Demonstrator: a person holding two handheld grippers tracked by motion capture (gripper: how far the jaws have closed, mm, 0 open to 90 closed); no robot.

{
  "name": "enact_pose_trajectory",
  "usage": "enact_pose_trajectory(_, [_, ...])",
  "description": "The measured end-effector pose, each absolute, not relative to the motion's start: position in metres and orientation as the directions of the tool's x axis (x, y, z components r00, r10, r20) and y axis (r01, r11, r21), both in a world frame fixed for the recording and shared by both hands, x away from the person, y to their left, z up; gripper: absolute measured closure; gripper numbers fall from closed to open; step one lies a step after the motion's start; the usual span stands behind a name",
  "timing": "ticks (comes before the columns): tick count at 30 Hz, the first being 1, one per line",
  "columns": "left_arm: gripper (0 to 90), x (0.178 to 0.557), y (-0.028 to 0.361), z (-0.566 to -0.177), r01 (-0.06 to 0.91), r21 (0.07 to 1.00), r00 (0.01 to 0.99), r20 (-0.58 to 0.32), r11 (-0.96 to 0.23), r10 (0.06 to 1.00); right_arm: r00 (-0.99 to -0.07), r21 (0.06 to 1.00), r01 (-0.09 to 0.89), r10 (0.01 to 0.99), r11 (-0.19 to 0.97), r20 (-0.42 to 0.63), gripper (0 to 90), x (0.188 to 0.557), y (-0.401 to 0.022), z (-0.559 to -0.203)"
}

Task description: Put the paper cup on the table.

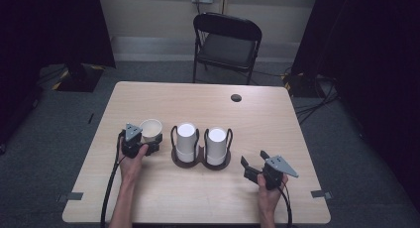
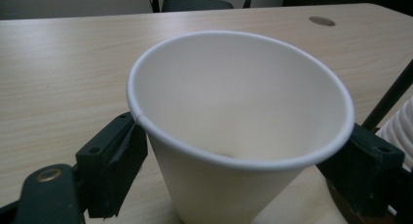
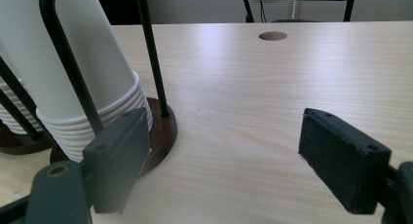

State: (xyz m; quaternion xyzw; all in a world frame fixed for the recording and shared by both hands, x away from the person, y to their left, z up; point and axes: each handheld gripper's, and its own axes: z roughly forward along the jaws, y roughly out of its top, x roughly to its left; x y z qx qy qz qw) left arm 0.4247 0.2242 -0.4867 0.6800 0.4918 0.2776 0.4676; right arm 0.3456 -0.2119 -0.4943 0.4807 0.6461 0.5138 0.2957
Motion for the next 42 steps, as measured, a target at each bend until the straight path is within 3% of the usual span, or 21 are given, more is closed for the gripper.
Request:
enact_pose_trajectory(21, [17.2,0.395,0.233,-0.486,0.403,0.914,0.334,-0.100,-0.046,0.937,-0.363,0.949,0.314,0.923,-0.004,0.124,18.0,0.345,-0.213,-0.494])
enact_pose_trajectory(42, [21.4,0.353,0.215,-0.473,0.354,0.934,0.399,-0.106,-0.046,0.911,-0.365,0.953,0.302,0.922,-0.011,0.126,17.9,0.342,-0.214,-0.495])
